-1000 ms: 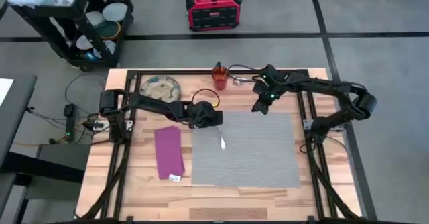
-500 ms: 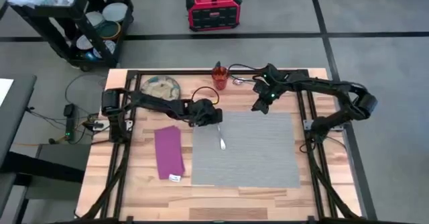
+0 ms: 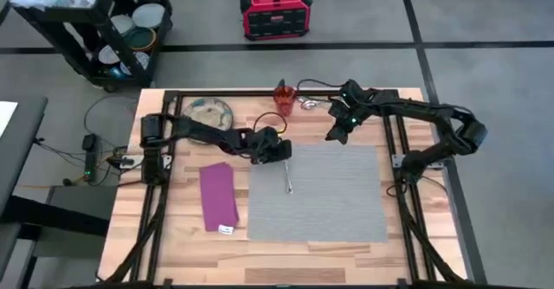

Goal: Set table place
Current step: Put the fork on top of the purple table napkin

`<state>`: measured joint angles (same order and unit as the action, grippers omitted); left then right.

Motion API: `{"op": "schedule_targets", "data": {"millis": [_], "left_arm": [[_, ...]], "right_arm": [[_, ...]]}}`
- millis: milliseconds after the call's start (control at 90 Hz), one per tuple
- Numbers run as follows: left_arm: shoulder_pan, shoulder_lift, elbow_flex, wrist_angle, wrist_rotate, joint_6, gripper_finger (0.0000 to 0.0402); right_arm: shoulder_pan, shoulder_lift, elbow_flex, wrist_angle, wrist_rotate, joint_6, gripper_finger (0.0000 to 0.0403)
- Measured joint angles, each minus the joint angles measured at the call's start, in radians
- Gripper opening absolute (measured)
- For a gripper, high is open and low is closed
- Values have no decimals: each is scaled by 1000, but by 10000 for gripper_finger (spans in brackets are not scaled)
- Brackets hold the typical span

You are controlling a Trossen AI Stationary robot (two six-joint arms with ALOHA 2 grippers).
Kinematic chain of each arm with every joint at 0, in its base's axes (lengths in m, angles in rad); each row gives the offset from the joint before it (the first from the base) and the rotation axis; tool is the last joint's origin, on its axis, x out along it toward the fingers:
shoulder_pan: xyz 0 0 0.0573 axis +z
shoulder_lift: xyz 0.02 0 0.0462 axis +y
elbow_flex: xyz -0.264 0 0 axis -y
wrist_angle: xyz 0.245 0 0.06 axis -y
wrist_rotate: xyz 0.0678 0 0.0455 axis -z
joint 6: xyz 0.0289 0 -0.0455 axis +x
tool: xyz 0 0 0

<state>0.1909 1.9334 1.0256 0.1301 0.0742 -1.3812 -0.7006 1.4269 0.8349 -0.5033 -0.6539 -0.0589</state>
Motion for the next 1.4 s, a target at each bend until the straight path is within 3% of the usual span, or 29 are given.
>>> {"op": "schedule_targets", "data": {"millis": [144,278,456,867,989,1133,1278,1400], "left_arm": [[0,0,0,12,-27,8,146],[0,0,0,20,-50,17,113],[0,0,0,77,-83,80,13],[-8,-60,0,126,-91,173,0],[-35,-162,0,-34,-87,185,0],[-87,-330,0,-415,-140,169,0],[-154,-482,0,-773,-200,40,0],[-225,-527,0,-1062,-200,-131,0]], "right_arm": [[71,24,0,72,1,19,13],[99,56,1,96,6,58,3],[89,67,0,95,7,64,0],[30,66,0,104,1,88,0],[23,66,0,96,1,72,0],[23,66,0,59,0,29,0],[24,65,0,45,0,-1,0],[24,65,0,45,0,-13,0]]}}
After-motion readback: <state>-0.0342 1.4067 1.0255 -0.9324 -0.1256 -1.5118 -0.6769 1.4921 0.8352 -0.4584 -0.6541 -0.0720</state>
